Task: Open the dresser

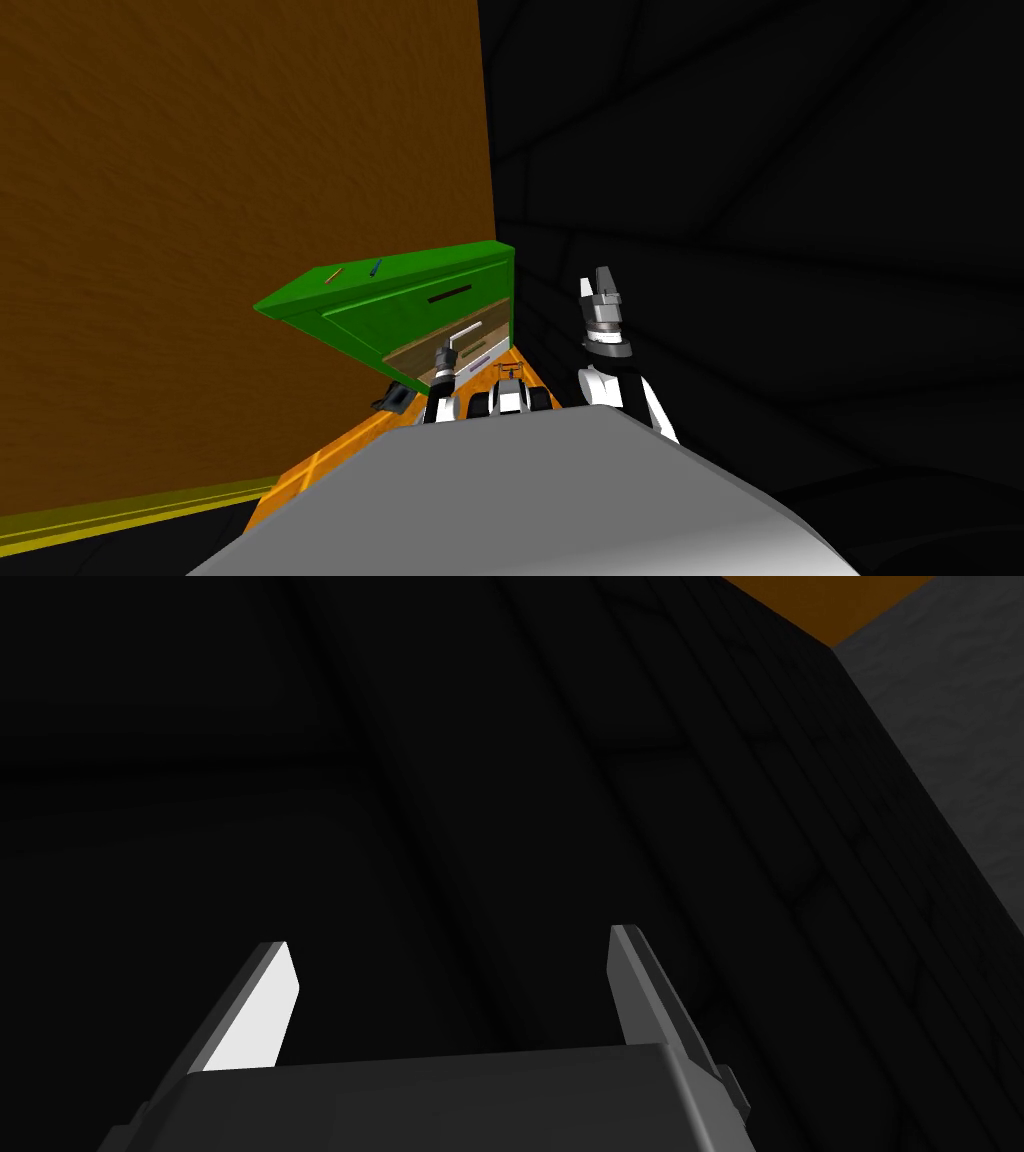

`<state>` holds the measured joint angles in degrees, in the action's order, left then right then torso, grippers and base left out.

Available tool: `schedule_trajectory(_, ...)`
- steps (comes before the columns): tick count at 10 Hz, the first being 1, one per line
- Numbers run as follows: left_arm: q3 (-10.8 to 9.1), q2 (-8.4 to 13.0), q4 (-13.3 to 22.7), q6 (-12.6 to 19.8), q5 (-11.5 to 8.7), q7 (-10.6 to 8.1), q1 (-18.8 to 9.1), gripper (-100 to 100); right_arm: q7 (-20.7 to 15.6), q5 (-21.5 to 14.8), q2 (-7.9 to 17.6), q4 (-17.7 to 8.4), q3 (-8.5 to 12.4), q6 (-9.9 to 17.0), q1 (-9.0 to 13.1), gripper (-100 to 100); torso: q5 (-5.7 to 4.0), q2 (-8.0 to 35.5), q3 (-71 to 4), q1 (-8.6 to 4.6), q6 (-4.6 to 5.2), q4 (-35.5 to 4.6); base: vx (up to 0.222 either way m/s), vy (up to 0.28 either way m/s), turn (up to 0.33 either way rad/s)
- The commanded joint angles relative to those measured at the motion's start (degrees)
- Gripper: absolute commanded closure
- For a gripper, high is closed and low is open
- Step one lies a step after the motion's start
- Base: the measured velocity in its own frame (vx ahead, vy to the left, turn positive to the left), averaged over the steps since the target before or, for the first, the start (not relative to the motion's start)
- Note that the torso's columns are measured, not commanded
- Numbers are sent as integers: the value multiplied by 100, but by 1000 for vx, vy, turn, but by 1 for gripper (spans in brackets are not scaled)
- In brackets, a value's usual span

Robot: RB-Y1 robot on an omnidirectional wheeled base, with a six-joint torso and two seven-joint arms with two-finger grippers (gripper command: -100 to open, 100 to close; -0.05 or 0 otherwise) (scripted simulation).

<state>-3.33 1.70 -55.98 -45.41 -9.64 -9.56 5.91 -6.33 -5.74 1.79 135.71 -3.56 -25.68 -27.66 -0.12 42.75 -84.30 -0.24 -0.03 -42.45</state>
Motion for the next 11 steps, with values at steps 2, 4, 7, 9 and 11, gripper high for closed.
schedule_trajectory(2,10,-25,-195,192,9,50,-69,100,0,0,0,0,0,0,0,0,-10,-7,-7,-6,2,-13,-191,-107,32)
schedule_trajectory(4,41,-46,-192,233,17,49,20,100,0,0,1,0,0,0,-1,0,-12,-30,-20,25,-9,-17,-93,-45,-5)
schedule_trajectory(7,17,-52,-367,520,6,89,-93,-100,0,0,0,0,0,0,0,0,-8,-3,-5,-8,2,-11,-154,-101,40)
schedule_trajectory(9,-2,-44,-443,671,-3,101,-165,-100,0,0,1,0,1,0,-1,0,14,-69,-39,47,4,15,-36,2,17)
schedule_trajectory(11,-38,-26,-596,963,-22,124,-309,-100,0,0,1,0,1,0,-2,0,13,-69,-42,35,2,20,-33,8,36)
